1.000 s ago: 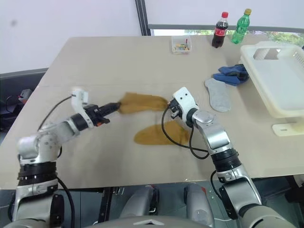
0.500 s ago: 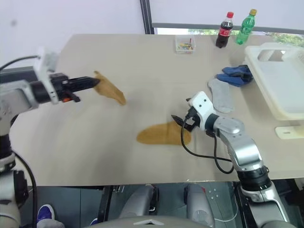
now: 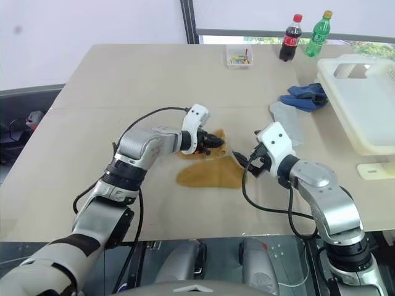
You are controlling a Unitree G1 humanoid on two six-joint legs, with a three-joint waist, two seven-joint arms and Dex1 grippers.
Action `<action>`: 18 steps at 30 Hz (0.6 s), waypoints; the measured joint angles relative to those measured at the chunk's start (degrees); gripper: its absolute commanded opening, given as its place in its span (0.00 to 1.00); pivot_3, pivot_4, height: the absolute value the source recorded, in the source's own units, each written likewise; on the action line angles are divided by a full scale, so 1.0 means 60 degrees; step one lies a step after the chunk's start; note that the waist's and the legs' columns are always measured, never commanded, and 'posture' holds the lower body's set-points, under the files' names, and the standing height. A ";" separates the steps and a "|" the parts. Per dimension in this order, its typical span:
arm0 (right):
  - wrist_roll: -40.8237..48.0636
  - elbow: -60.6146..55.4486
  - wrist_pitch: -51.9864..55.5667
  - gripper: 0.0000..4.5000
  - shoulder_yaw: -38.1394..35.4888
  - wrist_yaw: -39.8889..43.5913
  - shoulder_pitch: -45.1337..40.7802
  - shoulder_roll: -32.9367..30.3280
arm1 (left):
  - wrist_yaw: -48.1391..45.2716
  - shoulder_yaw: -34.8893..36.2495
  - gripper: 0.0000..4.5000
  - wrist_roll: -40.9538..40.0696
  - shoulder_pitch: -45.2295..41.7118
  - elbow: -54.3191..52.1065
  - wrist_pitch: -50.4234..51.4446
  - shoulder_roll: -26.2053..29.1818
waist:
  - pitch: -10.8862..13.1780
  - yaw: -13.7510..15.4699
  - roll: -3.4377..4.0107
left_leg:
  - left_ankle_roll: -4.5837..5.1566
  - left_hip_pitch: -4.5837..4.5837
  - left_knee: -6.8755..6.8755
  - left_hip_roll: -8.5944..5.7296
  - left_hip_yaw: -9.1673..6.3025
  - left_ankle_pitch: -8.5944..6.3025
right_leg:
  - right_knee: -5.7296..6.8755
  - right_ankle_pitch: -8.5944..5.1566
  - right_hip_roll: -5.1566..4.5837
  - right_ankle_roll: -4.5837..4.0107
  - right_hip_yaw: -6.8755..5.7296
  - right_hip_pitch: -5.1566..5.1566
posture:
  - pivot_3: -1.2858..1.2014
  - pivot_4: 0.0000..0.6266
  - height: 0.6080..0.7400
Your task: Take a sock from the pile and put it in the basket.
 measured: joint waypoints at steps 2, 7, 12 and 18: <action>0.0136 -0.0055 0.0390 1.00 -0.0028 -0.0253 -0.0157 0.0206 | -0.0371 0.0622 0.44 -0.0157 0.0331 -0.0704 -0.0505 0.0362 | 0.0000 -0.0016 0.0000 | -0.0009 0.0001 0.0003 0.0003 0.0003 0.0005 | 0.0001 0.0001 -0.0003 0.0001 0.0004 0.0000 | 0.52 0.24 1.00; 0.0279 0.0395 0.0905 1.00 0.0077 -0.0668 -0.1147 0.0696 | -0.1403 0.1378 0.44 -0.0146 0.1402 -0.2206 -0.1899 0.1713 | -0.0003 0.0006 0.0006 | -0.0031 0.0016 -0.0002 0.0002 0.0014 0.0017 | 0.0000 0.0001 -0.0007 0.0000 0.0012 0.0007 | 0.52 0.24 1.00; 0.0250 0.1452 0.1045 1.00 0.0658 -0.0718 -0.1931 0.0968 | -0.1804 0.1579 0.44 0.0255 0.2914 -0.2731 -0.2482 0.2521 | -0.0001 0.0114 0.0002 | -0.0005 0.0002 0.0002 -0.0008 -0.0009 0.0003 | -0.0010 0.0001 -0.0014 0.0000 -0.0012 0.0014 | 0.52 0.24 1.00; -0.0217 0.3475 0.0431 0.88 0.1247 -0.0674 -0.2407 0.1139 | -0.1394 0.1414 0.45 0.1005 0.3917 -0.2894 -0.3122 0.2182 | -0.0002 0.0097 0.0002 | -0.0001 0.0010 0.0004 -0.0009 -0.0007 0.0000 | -0.0004 0.0002 -0.0012 0.0000 -0.0014 0.0017 | 0.52 0.24 1.00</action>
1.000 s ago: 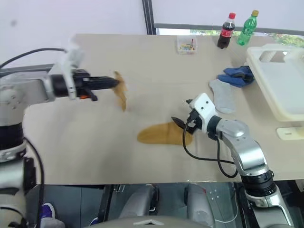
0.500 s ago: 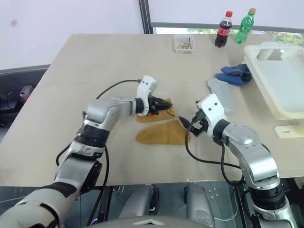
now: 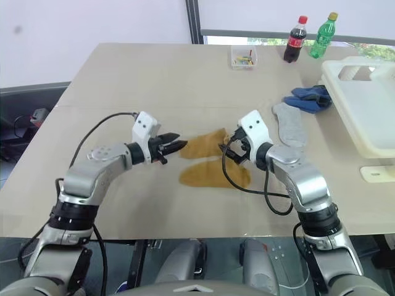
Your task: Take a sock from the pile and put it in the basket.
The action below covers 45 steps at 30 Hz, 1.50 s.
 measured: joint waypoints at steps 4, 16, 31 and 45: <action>-0.0387 0.1566 -0.0649 0.54 0.0197 0.0079 -0.0248 0.0134 | 0.0331 -0.0377 0.36 0.0428 0.0128 0.0330 -0.0285 -0.0577 | 0.0000 -0.0016 0.0000 | 0.0001 0.0002 0.0000 0.0000 -0.0002 -0.0001 | 0.0005 0.0000 0.0003 0.0000 -0.0001 0.0000 | 0.52 0.24 1.00; 0.0240 0.1364 -0.0484 0.01 -0.0508 0.0510 -0.0475 0.0271 | -0.0180 0.0897 0.00 -0.1087 0.0230 -0.0033 0.0558 -0.0892 | 0.0001 -0.0052 0.0003 | 0.0004 -0.0012 0.0000 0.0008 -0.0006 -0.0002 | 0.0007 0.0001 0.0001 0.0000 0.0001 -0.0012 | 0.52 0.24 1.00; 0.3156 -0.4978 0.3842 0.01 -0.2361 -0.0617 0.2693 -0.0046 | -0.0823 0.1556 0.00 -0.3880 0.1704 -0.3376 0.3438 0.1001 | -0.0003 -0.0028 0.0006 | 0.0012 0.0033 0.0007 0.0012 -0.0025 -0.0005 | 0.0006 -0.0003 0.0008 -0.0004 -0.0014 0.0036 | 0.52 0.24 1.00; 0.2709 -0.4564 0.3046 0.07 -0.1663 -0.1079 0.3798 -0.0395 | -0.0722 0.0220 0.19 -0.2638 0.1890 -0.2693 0.2603 0.0934 | -0.0003 -0.0034 0.0005 | 0.0013 0.0028 0.0005 0.0012 -0.0016 -0.0006 | 0.0001 -0.0003 0.0009 -0.0002 -0.0013 0.0032 | 0.52 0.24 1.00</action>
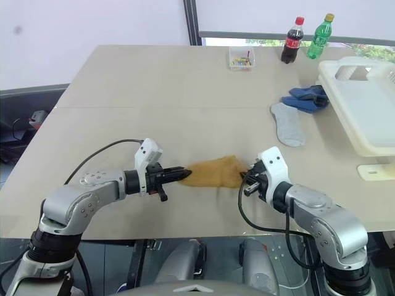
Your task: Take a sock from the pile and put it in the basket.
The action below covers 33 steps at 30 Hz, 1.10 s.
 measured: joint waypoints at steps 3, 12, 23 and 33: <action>-0.0577 0.0567 -0.0790 0.31 0.0540 0.0077 0.0159 -0.0471 | 0.0001 -0.0138 0.44 0.0096 0.0001 0.0114 -0.0015 -0.0080 | 0.0000 0.0003 -0.0001 | 0.0000 -0.0003 0.0000 -0.0002 0.0002 0.0000 | -0.0002 0.0000 -0.0002 0.0001 0.0000 0.0000 | 0.52 0.24 1.00; -0.0583 0.0283 -0.3454 0.41 -0.0714 0.1489 0.0986 -0.1508 | -0.0856 0.1191 0.65 -0.0624 0.0564 0.0085 -0.0256 0.0659 | 0.0001 0.0006 0.0000 | 0.0001 -0.0002 0.0001 0.0006 0.0002 -0.0001 | -0.0007 -0.0001 0.0000 0.0002 -0.0003 0.0003 | 0.52 0.24 1.00; -0.1735 0.2012 -0.5452 0.01 0.1665 0.2885 -0.0557 -0.1611 | -0.1233 0.0986 0.65 -0.0368 0.0285 0.0993 -0.0467 0.0830 | 0.0000 0.0002 -0.0002 | 0.0000 0.0001 0.0004 0.0008 0.0008 0.0000 | -0.0005 -0.0001 0.0004 0.0000 -0.0001 0.0003 | 0.52 0.24 1.00; -0.3177 0.4405 -0.7118 0.01 0.2854 0.3621 -0.1370 -0.1427 | -0.1722 -0.0188 0.65 -0.0082 -0.0583 0.1632 -0.0215 0.0264 | -0.0006 0.0024 -0.0005 | 0.0000 0.0016 0.0010 -0.0001 -0.0006 0.0000 | -0.0005 0.0000 -0.0004 0.0002 -0.0013 0.0028 | 0.52 0.24 1.00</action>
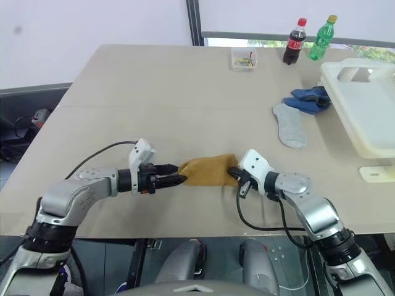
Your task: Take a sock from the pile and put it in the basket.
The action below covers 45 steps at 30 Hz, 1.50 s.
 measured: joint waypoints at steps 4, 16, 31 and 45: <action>-0.0113 0.0008 -0.0037 0.01 -0.0012 0.0078 -0.0007 0.0016 | -0.0273 0.0010 0.65 -0.0714 -0.0494 0.0069 0.0752 -0.0357 | 0.0000 -0.0005 -0.0001 | 0.0000 -0.0001 0.0002 0.0000 -0.0006 0.0000 | 0.0003 0.0000 0.0001 0.0000 -0.0002 -0.0001 | 0.52 0.24 1.00; -0.0081 -0.0465 0.0635 0.01 -0.0268 -0.0029 0.0136 0.0093 | -0.0715 -0.0800 0.65 -0.0900 -0.1960 0.1157 0.0987 -0.1645 | 0.0000 0.0026 -0.0001 | -0.0001 -0.0011 0.0020 -0.0010 -0.0011 0.0000 | 0.0005 0.0001 -0.0001 0.0001 -0.0004 0.0003 | 0.52 0.24 1.00; 0.0098 -0.1951 0.1820 0.01 -0.1109 -0.0359 0.0784 -0.0375 | -0.0882 -0.1948 0.65 0.0294 -0.2908 0.3057 0.0196 -0.3233 | 0.0000 0.0023 0.0000 | 0.0002 -0.0023 0.0032 -0.0014 -0.0014 -0.0001 | 0.0006 0.0001 0.0001 0.0002 -0.0008 0.0002 | 0.52 0.24 1.00; 0.3012 -0.4290 0.5030 0.98 -0.3822 -0.1175 0.0637 0.0138 | -0.0925 -0.1777 0.65 0.1012 -0.2271 0.2578 -0.1119 -0.3072 | -0.0027 -0.0059 0.0022 | 0.0008 -0.0017 0.0117 0.0012 -0.0059 -0.0006 | 0.0015 0.0001 0.0005 -0.0002 -0.0045 0.0049 | 0.52 0.24 1.00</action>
